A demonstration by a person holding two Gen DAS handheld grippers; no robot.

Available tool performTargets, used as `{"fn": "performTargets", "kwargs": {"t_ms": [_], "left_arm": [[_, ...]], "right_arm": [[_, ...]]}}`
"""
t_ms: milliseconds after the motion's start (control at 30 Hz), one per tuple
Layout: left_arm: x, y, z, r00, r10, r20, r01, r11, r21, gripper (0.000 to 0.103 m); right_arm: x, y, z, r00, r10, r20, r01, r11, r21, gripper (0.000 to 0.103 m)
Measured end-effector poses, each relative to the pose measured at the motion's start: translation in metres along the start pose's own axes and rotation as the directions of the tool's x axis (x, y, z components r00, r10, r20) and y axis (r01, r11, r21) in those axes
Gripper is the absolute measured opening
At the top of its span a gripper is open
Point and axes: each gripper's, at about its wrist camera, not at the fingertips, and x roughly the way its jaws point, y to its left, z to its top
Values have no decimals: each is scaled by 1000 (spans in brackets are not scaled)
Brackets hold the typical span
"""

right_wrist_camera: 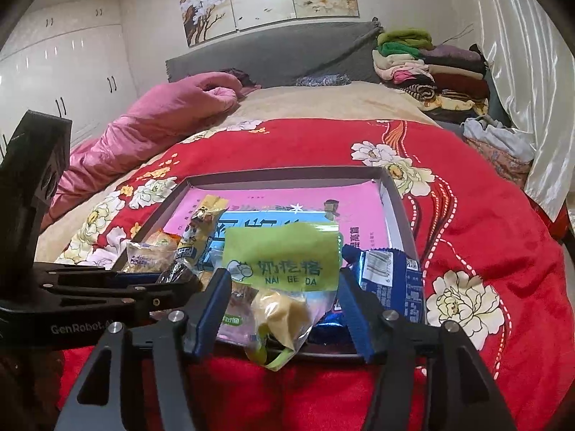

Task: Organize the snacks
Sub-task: 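Open the left gripper to drop the dark candy in the tray while the right releases the green bag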

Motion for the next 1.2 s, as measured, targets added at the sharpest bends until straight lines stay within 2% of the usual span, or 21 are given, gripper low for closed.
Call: {"fn": "performTargets", "kwargs": {"t_ms": [200,667,767,833,933,1200], "left_arm": [[0,-2,0,1000,-5,0,5,1000,2,36],[-1,-3,0,1000,-12,-1,12,1000,2,41],[-4,-3,0,1000,-20,3,20,1000,1,45],[-7,-4,1,1000,-28,11,28,1000,4,53],[-10,-6,2,999,-27,20,27,1000,12,57],[-15,-7,2,999,-40,34,40,999,10,63]], "right_arm": [[-3,3,2,1000,-5,11,6,1000,-23,63],[-16,11,3,998,-27,61,33,995,-92,63],[-21,9,5,996,-25,86,32,996,-84,63],[-26,8,6,994,-24,106,32,997,-74,64],[-30,5,8,992,-19,124,26,998,-56,70],[-29,-2,7,994,-33,107,37,999,-33,70]]}}
